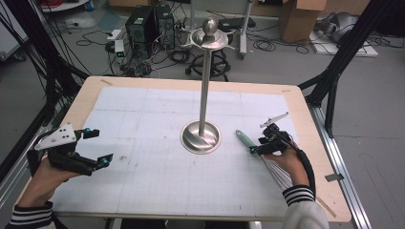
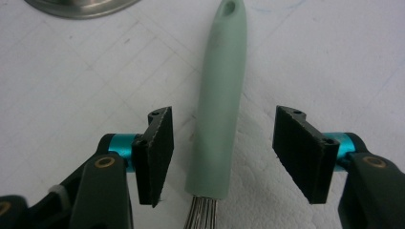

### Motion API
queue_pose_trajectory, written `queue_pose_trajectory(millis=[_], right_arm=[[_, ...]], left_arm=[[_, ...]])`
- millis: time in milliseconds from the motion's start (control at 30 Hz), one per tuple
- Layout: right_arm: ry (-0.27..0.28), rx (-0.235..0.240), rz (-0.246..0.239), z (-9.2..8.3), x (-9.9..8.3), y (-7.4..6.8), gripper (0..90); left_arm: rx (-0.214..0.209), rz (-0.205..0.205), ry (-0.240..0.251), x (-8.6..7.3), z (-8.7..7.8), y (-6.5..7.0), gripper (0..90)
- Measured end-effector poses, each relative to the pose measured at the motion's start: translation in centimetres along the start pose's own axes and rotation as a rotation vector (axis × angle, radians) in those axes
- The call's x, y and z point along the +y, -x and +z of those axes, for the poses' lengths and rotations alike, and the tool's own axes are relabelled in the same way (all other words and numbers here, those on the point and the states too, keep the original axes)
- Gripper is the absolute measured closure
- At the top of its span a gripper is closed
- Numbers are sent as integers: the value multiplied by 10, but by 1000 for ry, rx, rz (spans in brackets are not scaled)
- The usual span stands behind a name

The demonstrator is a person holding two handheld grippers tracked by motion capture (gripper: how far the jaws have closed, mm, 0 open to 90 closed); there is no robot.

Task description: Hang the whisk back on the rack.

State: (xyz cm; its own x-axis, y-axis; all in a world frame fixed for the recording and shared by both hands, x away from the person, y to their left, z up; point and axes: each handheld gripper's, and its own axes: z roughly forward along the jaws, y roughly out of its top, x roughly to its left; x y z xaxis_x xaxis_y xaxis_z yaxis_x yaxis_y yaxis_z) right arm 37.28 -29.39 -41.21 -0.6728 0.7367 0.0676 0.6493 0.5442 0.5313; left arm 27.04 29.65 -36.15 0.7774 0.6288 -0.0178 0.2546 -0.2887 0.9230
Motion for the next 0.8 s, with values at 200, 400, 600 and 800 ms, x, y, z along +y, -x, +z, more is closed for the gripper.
queue_pose_trajectory(millis=[200,400,600,800], right_arm=[[-48,7,12,6,0,0,508],[-75,10,14,10,1,0,631],[-146,-21,34,12,10,-5,665],[-177,-35,15,13,15,-10,695]], left_arm=[[3,3,-2,0,0,-1,17],[3,3,-4,0,0,-1,17],[2,7,-2,1,0,0,17],[0,6,0,1,-1,0,17]])
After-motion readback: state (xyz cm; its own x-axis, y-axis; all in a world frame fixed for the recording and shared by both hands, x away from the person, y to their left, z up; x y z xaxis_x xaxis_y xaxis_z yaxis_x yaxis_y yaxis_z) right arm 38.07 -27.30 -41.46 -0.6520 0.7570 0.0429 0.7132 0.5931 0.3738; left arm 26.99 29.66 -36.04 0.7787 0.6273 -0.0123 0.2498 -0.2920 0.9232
